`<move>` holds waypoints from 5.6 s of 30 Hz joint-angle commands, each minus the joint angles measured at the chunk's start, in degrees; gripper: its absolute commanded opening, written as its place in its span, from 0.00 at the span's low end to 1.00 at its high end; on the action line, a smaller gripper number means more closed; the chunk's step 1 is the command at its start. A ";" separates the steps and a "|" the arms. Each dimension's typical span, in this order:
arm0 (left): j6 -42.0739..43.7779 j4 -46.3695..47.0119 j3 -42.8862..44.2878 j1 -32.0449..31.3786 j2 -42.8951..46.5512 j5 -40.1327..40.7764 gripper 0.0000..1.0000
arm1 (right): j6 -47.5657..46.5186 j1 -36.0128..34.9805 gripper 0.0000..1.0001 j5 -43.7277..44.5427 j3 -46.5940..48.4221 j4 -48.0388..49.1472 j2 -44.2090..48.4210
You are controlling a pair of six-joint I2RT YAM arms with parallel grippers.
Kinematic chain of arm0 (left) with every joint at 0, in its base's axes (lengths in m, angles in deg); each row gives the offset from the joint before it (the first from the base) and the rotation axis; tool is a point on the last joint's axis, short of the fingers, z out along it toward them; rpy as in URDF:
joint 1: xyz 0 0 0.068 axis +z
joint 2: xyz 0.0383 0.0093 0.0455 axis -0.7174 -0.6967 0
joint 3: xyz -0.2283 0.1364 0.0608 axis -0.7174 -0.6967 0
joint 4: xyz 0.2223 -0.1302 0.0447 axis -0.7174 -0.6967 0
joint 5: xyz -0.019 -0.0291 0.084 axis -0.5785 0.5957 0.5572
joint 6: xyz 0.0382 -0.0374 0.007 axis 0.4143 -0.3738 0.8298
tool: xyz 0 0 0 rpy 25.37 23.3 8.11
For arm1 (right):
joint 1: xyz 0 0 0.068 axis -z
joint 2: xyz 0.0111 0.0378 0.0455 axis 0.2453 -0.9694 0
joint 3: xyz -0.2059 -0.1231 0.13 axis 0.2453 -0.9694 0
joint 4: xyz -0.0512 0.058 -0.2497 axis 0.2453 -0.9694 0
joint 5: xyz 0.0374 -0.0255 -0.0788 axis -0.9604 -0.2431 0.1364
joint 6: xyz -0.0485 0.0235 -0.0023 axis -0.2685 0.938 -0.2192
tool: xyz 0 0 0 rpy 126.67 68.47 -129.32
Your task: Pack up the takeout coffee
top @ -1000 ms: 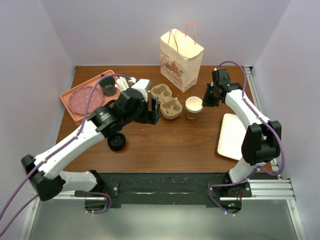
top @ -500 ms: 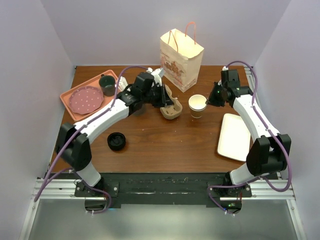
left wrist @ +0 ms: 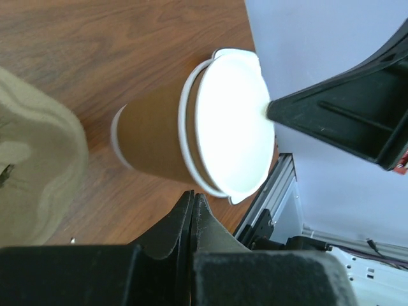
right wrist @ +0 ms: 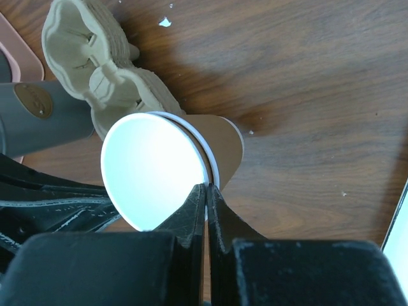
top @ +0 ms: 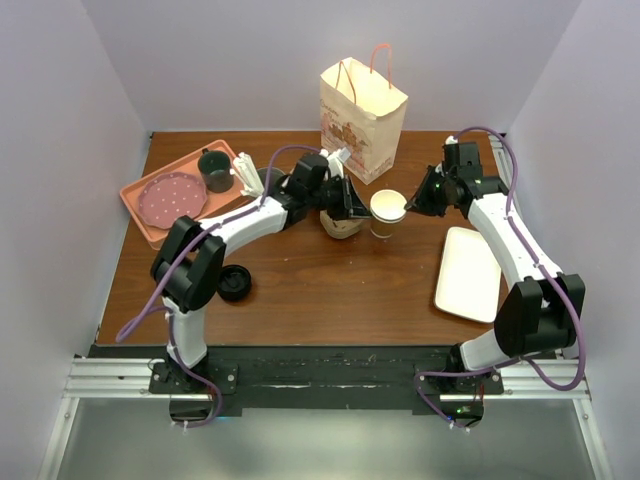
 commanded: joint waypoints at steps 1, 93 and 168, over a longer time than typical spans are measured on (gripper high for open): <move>-2.66 5.92 3.47 -0.23 -0.81 -2.51 0.00 | 1.70 0.28 0.00 -2.28 0.18 2.38 1.36; 0.59 -4.97 11.56 -1.11 -12.50 3.55 0.28 | -24.31 -9.74 0.29 0.79 6.87 1.50 -10.33; -1.70 2.41 10.15 -0.75 -13.03 -0.93 0.33 | -26.95 -12.64 0.23 8.18 -0.34 2.29 -6.72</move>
